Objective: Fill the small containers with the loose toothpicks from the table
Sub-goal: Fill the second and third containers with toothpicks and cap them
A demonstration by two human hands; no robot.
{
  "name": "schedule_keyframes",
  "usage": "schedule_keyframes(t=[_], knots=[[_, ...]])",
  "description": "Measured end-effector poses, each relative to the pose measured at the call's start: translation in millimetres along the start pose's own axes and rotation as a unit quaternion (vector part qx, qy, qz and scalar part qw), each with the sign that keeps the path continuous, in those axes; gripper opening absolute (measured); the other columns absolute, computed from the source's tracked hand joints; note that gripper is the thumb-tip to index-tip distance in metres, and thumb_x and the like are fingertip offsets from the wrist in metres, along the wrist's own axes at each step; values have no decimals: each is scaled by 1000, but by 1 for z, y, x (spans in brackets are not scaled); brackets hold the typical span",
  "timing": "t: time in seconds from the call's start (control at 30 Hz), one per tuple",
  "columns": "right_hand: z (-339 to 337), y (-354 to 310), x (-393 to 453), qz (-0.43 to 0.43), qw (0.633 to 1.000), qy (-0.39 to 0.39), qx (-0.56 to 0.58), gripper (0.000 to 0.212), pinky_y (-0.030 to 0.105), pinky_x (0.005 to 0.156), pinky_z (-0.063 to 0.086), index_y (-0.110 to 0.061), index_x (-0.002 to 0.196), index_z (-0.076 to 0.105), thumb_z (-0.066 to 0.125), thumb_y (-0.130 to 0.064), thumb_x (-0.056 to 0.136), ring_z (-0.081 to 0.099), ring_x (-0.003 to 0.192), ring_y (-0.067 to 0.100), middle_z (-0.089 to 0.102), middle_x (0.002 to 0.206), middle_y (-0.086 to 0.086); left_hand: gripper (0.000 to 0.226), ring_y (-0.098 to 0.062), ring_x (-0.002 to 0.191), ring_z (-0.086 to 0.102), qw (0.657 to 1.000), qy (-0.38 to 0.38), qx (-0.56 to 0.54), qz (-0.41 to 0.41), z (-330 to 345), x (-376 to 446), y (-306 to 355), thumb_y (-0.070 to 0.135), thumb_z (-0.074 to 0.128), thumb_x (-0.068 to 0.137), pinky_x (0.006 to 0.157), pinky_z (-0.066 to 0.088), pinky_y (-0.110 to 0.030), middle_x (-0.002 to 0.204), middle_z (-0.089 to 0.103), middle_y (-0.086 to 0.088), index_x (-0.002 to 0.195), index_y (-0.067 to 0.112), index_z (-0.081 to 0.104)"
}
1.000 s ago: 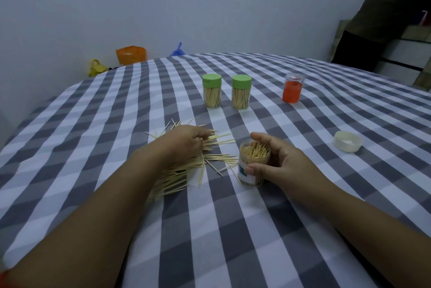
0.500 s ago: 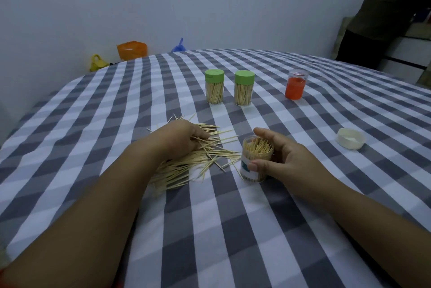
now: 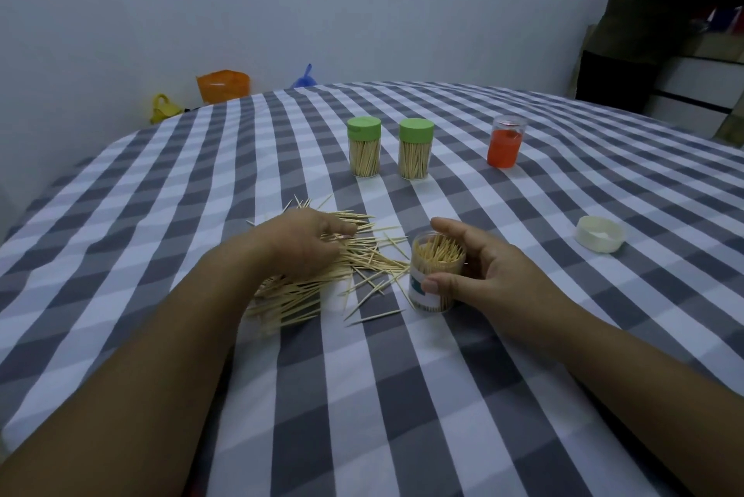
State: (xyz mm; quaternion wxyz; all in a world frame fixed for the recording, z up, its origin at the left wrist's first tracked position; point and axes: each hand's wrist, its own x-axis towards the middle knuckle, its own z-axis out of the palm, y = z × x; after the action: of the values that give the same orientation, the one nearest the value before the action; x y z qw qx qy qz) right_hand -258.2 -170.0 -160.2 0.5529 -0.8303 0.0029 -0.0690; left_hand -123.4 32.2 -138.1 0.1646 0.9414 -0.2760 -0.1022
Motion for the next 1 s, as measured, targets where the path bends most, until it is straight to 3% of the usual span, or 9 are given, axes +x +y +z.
schedule_keyframes(t=[0.1, 0.3, 0.43, 0.57, 0.67, 0.77, 0.9, 1.0], knots=[[0, 0, 0, -1, 1000, -4, -7, 70, 22, 89, 52, -33, 138, 41, 72, -19, 77, 56, 112, 10, 52, 127, -9, 45, -19, 127, 44, 999, -12, 31, 8, 6, 3, -1, 15, 47, 94, 106, 33, -31, 142, 48, 3, 133, 36, 52], [-1, 2, 1, -1, 1000, -4, 8, 72, 28, 94, 51, -33, 138, 41, 74, -18, 75, 57, 114, 10, 54, 132, -4, 34, -12, 116, 54, 999, 12, 29, 35, 3, 3, 2, 22, 61, 92, 96, 37, -19, 127, 61, 8, 124, 28, 62], [-1, 1, 1, -3, 1000, -5, -4, 72, 27, 95, 51, -33, 138, 41, 73, -19, 75, 56, 116, 10, 53, 132, -5, 29, -13, 114, 56, 998, 23, 38, 37, 6, 3, 7, 30, 64, 89, 101, 42, -28, 123, 64, 8, 118, 32, 66], [-1, 2, 1, -3, 1000, -4, -9, 73, 29, 96, 50, -34, 138, 41, 74, -21, 74, 56, 116, 11, 52, 133, -5, 30, -18, 115, 56, 989, 0, 137, 64, 8, 2, 18, 31, 54, 96, 100, 43, -32, 127, 62, 5, 125, 32, 61], [-1, 1, 1, -1, 1000, -6, -15, 72, 19, 90, 51, -33, 139, 40, 73, -19, 76, 56, 113, 9, 52, 128, -9, 33, -21, 115, 56, 972, -37, 225, 52, 4, 6, 33, 33, 45, 100, 98, 43, -28, 128, 60, 3, 131, 33, 56], [-1, 0, 0, 5, 1000, -10, -13, 72, 18, 89, 51, -33, 139, 40, 72, -18, 77, 56, 112, 8, 52, 123, -13, 36, -22, 116, 54, 964, -38, 259, 51, 3, 5, 40, 30, 40, 102, 96, 41, -27, 131, 57, 0, 136, 32, 51], [-1, 0, 0, 6, 1000, -10, -19, 71, 21, 92, 51, -34, 139, 40, 72, -19, 77, 56, 112, 8, 51, 120, -15, 36, -19, 112, 55, 982, 23, 178, 56, 5, 0, 29, 24, 46, 99, 91, 41, -25, 126, 61, 0, 134, 29, 53], [-1, -1, 1, 7, 1000, -12, -21, 71, 22, 94, 50, -35, 139, 39, 73, -19, 78, 55, 112, 8, 52, 118, -18, 34, -11, 107, 56, 996, 77, 12, 44, 5, -2, 24, 23, 51, 97, 89, 41, -20, 123, 64, 3, 131, 25, 56]])
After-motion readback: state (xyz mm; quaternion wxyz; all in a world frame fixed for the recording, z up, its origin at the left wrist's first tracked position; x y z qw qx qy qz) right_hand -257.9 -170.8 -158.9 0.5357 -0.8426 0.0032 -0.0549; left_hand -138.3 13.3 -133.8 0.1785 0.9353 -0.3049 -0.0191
